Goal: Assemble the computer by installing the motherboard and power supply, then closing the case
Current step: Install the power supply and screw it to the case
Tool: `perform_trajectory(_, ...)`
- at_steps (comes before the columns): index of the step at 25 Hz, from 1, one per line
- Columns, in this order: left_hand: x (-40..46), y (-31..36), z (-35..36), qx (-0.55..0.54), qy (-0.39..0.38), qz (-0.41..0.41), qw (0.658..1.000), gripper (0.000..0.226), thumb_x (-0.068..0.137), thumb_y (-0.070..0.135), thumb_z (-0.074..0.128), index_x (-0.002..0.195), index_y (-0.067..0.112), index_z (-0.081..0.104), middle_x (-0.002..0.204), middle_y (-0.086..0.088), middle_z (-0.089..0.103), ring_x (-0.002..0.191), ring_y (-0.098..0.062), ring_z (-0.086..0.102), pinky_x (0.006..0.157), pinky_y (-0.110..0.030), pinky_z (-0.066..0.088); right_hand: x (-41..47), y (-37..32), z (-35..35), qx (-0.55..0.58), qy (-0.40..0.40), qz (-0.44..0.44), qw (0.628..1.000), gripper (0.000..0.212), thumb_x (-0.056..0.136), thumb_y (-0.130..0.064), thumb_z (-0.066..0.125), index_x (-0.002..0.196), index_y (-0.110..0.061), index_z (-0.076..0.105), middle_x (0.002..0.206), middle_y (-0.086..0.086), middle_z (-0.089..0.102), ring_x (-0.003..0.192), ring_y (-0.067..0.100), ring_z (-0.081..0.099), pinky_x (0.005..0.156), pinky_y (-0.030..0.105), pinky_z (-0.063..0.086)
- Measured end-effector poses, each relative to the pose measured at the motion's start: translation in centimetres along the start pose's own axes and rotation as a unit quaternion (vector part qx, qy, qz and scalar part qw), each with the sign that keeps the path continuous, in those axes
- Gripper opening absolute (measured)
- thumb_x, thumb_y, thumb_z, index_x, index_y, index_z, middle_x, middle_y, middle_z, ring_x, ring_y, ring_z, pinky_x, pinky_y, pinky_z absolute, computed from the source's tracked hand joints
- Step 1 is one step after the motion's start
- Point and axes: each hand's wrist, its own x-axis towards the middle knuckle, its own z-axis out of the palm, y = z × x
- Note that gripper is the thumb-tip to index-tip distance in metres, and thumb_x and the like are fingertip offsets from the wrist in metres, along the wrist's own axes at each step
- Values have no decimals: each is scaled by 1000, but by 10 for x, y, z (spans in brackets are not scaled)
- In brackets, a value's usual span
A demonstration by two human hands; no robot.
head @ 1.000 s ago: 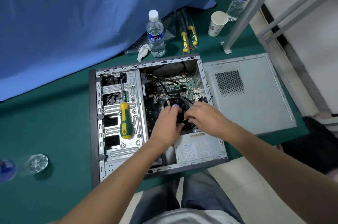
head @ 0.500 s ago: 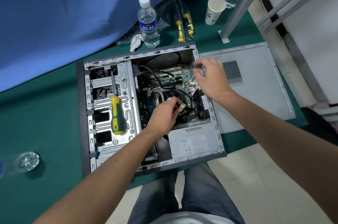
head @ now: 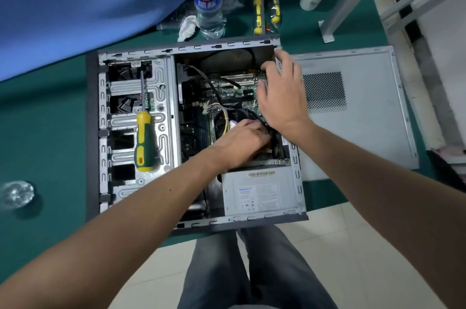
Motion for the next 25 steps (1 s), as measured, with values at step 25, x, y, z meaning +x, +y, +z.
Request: perform_trajectory(25, -18, 6, 4, 46, 165, -91, 981, 15, 85, 12, 70, 99, 6, 66, 102, -9, 65, 114, -34, 56, 99, -44, 41, -1, 1, -3, -23, -14, -1, 1000, 32, 96, -28, 49, 122, -11, 53, 150, 10, 35, 129, 30, 38, 106, 39, 36)
